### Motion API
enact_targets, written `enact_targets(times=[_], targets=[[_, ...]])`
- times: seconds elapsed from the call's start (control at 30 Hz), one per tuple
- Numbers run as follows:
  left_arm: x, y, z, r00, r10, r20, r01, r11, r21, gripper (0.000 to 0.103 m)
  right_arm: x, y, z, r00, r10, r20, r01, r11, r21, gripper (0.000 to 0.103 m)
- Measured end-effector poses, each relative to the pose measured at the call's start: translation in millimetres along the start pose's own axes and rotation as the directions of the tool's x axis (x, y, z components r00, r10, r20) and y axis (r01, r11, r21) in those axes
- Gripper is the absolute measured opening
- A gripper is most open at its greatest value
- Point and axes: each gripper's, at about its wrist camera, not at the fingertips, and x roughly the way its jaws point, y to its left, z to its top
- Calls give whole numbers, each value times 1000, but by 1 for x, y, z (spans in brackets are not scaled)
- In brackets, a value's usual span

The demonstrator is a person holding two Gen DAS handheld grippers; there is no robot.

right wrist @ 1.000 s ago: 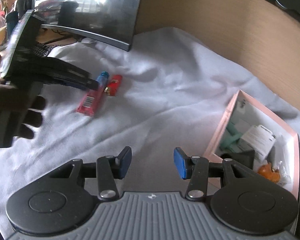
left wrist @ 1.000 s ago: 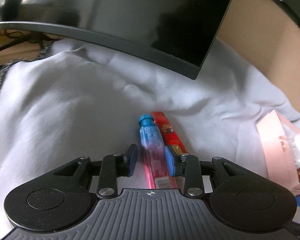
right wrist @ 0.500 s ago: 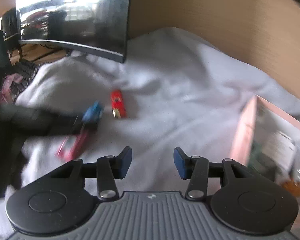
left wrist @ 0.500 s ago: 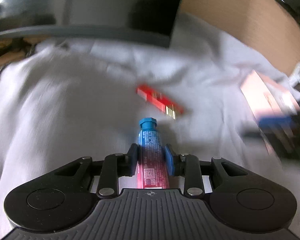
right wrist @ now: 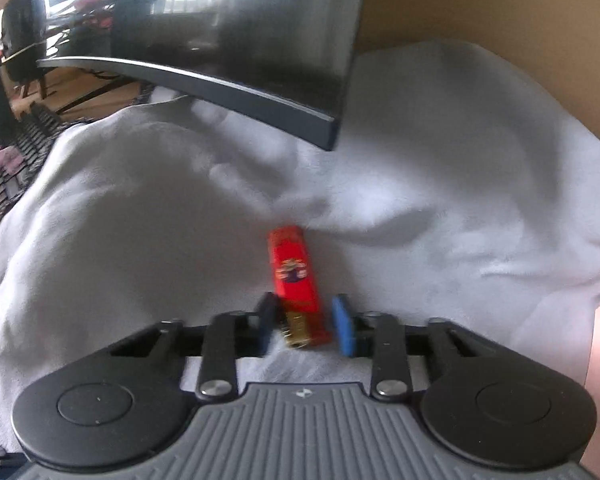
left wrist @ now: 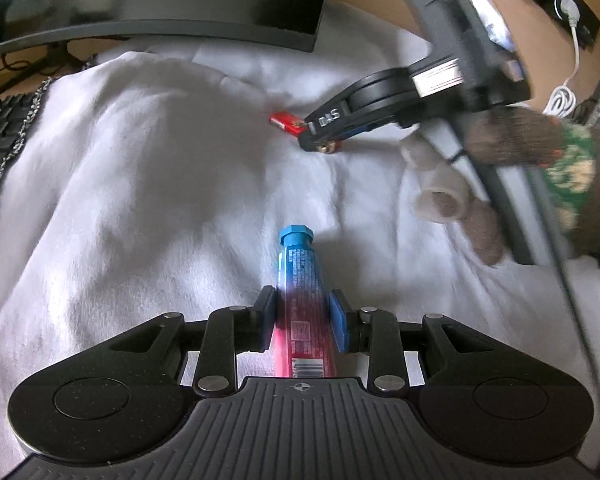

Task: Organize rigid objects
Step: 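Hold the tube with the left tool while the right tool approaches the red lighter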

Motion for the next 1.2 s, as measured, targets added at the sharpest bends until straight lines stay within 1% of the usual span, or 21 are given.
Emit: enact_targets(times=[0.07,0.17,0.27,0.33,0.43,0.53,0.63,0.67,0.7,0.73,0.83,0.97,1.0,1.03,1.1,1.13,1.17,1.2], targets=[[3,-2,4,1000,6,-6,-6,1000,6,33,-19,-1,-7,999,38,4,-38,999,-9,24],[8,-10,6,999,35,3,-35,999,38,32,-54,-5,-25,999,41,27,-40,999,-35,24],[9,-18,5,999,47,14,-48,996,75,32,-92,-18,-51,999,42,26,-42,999,-19,23],[11,-25,5,1000,19,9,-19,996,89,32,-115,-25,-72,999,17,31,-16,999,-38,23],[12,-44,3,998,-57,-16,59,993,107,30,-147,-38,-110,1000,-18,11,18,999,-50,23],[15,-70,-2,995,-94,-34,98,986,139,30,-169,-48,-152,998,-55,-17,54,997,-49,23],[18,-89,-6,990,-126,-61,134,979,152,30,-180,-55,-187,993,-98,-61,96,995,-41,23],[20,-93,-7,989,-132,-72,141,978,155,29,-183,-58,-199,991,-108,-77,106,994,-32,22],[20,-97,-10,987,-140,-84,152,976,157,27,-187,-60,-209,989,-115,-92,113,993,-23,17],[19,-101,-12,985,-148,-89,161,974,159,26,-189,-61,-217,987,-118,-105,117,993,-16,14],[18,-111,-17,982,-158,-103,174,968,178,27,-203,-65,-241,985,-135,-105,135,991,-13,14],[18,-118,-19,987,-126,-102,142,975,173,27,-208,-73,-260,975,-189,-119,189,982,-4,15],[18,-119,-18,987,-123,-100,138,977,162,27,-209,-75,-263,974,-200,-108,201,980,-7,17],[18,-118,-18,988,-122,-98,136,979,149,27,-210,-76,-265,969,-226,-101,225,974,-15,21],[17,-118,-19,989,-116,-96,128,983,135,27,-210,-80,-268,949,-303,-90,303,953,-19,23],[17,-119,-19,989,-111,-95,124,983,138,27,-208,-83,-268,941,-325,-89,326,945,-7,25],[16,-120,-20,990,-106,-94,119,983,141,27,-209,-86,-268,942,-321,-93,325,945,26,25],[15,-120,-21,990,-103,-93,116,983,143,27,-211,-90,-268,954,-284,-95,291,954,69,25]])
